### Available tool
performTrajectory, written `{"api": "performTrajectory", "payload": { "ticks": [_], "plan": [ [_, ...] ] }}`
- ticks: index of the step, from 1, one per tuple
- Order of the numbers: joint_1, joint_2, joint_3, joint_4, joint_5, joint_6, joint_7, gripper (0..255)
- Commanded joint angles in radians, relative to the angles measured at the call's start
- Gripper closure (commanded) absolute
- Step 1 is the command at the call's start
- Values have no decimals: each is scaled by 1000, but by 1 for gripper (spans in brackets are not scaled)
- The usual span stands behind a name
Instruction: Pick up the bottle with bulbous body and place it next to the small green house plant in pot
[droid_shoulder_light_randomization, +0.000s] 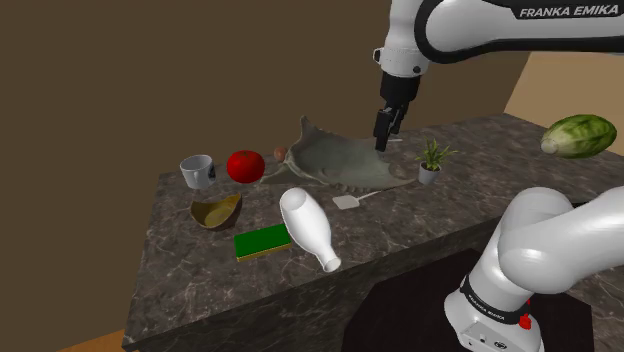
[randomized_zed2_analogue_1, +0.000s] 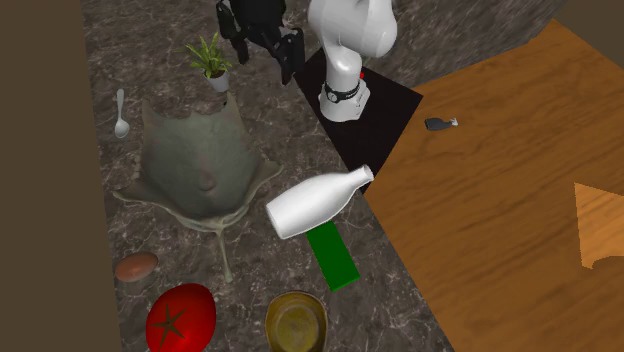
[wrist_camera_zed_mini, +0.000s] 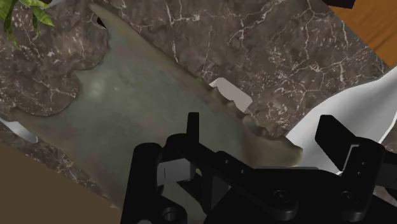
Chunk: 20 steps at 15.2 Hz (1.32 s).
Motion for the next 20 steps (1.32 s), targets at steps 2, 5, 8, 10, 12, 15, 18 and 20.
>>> {"api": "performTrajectory", "payload": {
  "ticks": [2,5,8,10,12,15,18,20],
  "plan": [
    [1,-16,31,-26,8,15,47,0],
    [5,-49,131,-89,34,61,190,0],
    [8,-56,237,-132,62,108,336,0],
    [7,-45,312,-149,79,140,435,0],
    [2,-22,388,-156,93,172,536,0],
    [-19,36,509,-148,102,220,693,0],
    [-62,117,639,-118,92,264,856,0],
    [-107,185,733,-87,70,290,971,0]
  ]
}}
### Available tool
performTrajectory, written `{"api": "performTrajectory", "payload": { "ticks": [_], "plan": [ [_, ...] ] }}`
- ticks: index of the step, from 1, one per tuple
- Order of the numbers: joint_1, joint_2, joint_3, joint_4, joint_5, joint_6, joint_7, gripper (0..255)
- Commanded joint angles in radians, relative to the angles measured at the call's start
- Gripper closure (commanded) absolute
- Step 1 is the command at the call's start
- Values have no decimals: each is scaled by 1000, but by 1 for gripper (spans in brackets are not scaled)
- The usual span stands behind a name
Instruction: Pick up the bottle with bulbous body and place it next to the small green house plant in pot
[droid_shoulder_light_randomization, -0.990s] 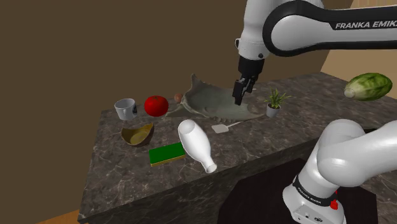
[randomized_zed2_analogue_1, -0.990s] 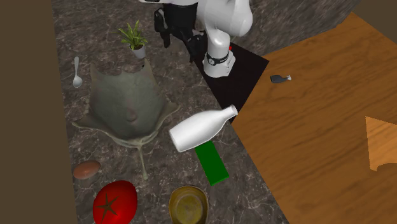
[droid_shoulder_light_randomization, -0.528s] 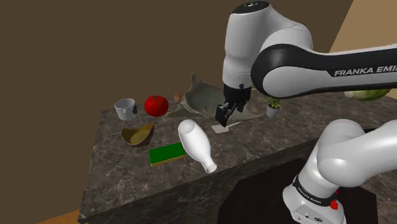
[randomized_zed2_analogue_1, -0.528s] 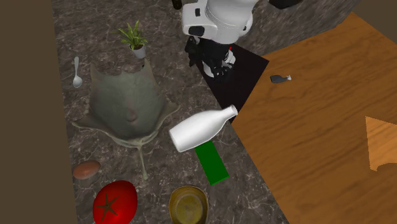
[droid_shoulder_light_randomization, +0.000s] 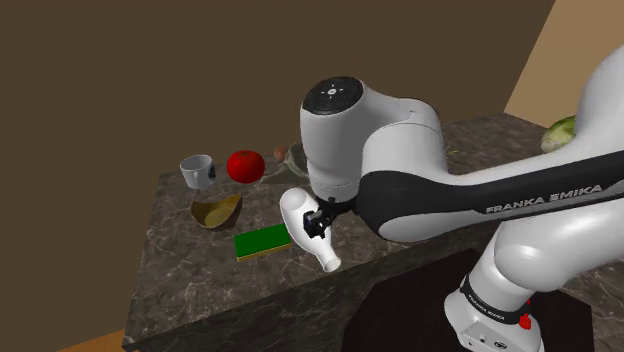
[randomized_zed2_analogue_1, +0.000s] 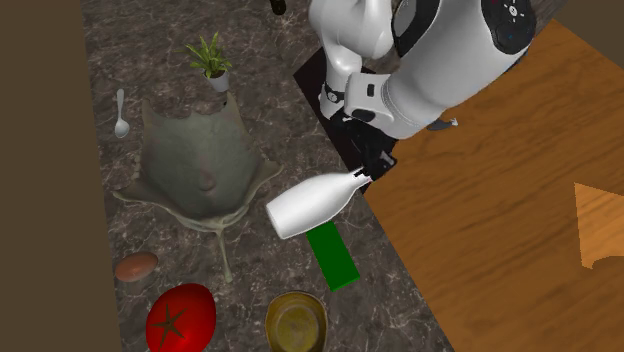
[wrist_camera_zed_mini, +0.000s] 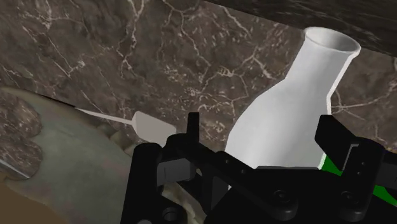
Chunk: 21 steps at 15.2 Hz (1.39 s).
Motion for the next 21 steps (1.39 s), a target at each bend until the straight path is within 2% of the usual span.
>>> {"api": "performTrajectory", "payload": {
  "ticks": [1,3,4,12,19,20,21],
  "plan": [
    [-52,74,98,37,-28,24,126,0],
    [-120,160,207,83,-78,41,254,0],
    [-137,181,233,94,-93,43,284,0],
    [-170,220,257,19,-125,150,308,0],
    [-170,220,257,19,-125,150,308,0],
    [-170,220,257,19,-125,150,308,255],
    [-170,220,257,19,-125,150,308,255]
  ]
}}
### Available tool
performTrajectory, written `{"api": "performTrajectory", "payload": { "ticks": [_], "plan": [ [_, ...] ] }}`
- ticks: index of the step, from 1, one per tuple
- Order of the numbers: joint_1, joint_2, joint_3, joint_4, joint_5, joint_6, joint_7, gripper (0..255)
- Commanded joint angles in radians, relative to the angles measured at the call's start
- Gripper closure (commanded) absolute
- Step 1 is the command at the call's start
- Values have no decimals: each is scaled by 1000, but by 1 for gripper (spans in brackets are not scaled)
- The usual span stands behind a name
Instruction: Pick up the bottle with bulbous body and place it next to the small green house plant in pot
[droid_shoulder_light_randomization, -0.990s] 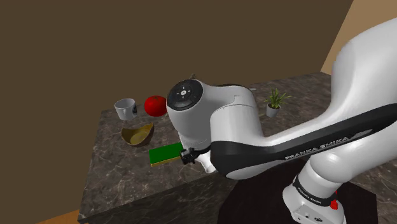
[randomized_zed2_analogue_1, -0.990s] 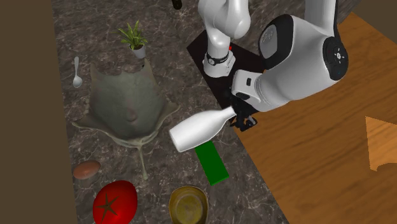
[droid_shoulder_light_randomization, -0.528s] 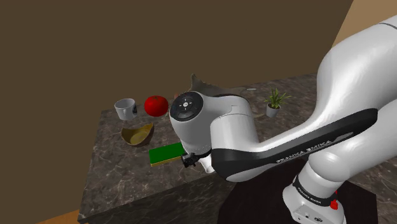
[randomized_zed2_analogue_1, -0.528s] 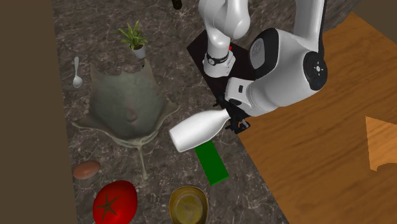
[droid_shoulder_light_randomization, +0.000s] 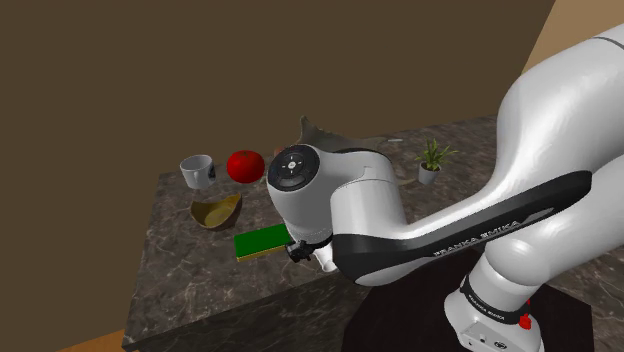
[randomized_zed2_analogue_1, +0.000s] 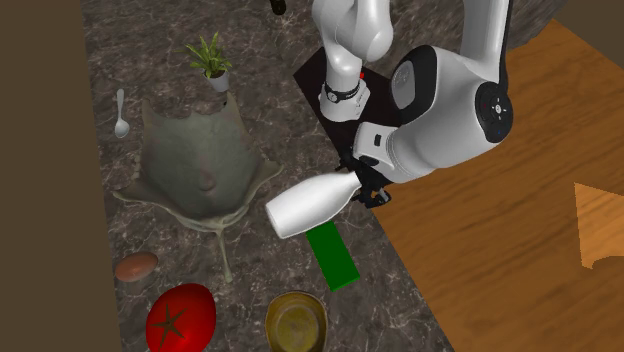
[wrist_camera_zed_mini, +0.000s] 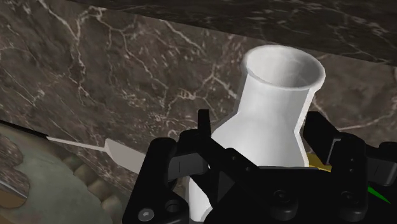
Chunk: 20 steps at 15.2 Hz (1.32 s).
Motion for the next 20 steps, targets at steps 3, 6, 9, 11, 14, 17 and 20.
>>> {"api": "performTrajectory", "payload": {
  "ticks": [3,6,9,11,14,17,20],
  "plan": [
    [0,0,0,0,0,0,0,255],
    [0,0,0,0,0,0,0,255],
    [6,-9,-9,6,6,-13,-9,255],
    [17,-27,-26,20,17,-39,-27,255],
    [30,-51,-49,43,30,-79,-51,255],
    [41,-72,-71,67,40,-118,-73,255],
    [49,-89,-90,93,47,-157,-92,255]
  ]
}}
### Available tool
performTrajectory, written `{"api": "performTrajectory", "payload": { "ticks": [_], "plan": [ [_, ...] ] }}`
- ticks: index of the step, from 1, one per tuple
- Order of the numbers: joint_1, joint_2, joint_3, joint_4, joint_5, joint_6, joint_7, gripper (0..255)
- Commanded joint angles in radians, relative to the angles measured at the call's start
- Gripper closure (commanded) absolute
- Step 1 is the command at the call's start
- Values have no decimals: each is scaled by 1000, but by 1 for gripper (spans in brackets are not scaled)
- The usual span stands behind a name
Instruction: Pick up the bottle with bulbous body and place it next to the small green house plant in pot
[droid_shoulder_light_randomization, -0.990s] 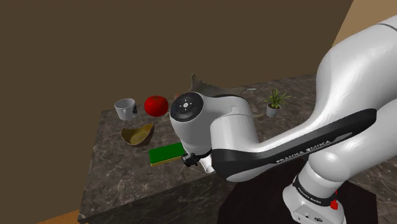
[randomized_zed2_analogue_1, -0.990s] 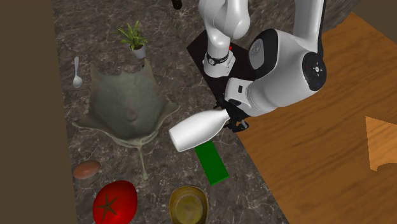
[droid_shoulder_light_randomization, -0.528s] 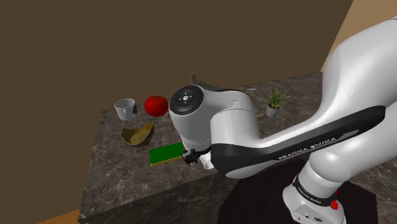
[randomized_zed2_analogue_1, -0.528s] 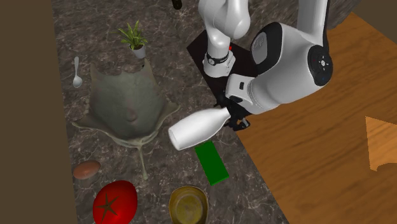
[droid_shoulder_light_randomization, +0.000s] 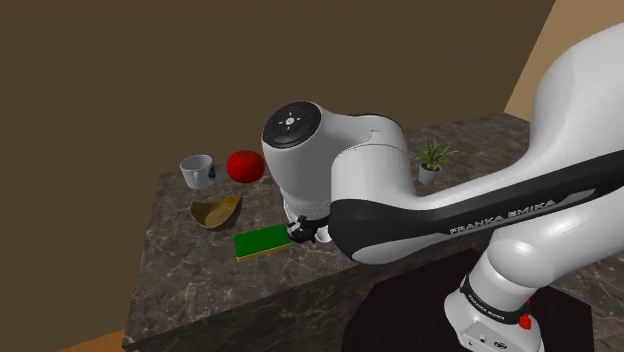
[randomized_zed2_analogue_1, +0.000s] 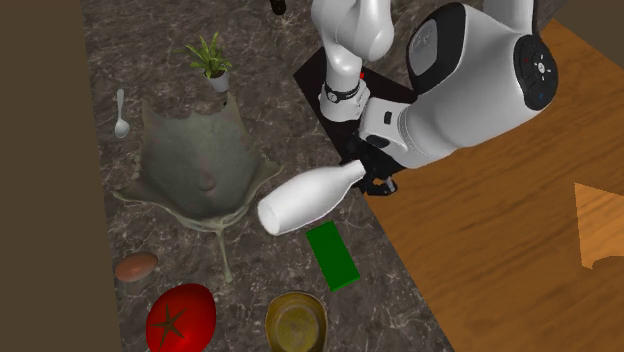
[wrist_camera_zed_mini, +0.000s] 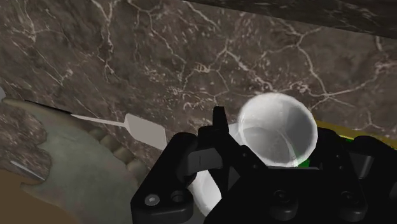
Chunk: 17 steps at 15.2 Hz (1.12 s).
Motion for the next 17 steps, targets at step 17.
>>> {"api": "performTrajectory", "payload": {
  "ticks": [17],
  "plan": [
    [13,-57,-85,191,6,-231,-91,255]
  ]
}}
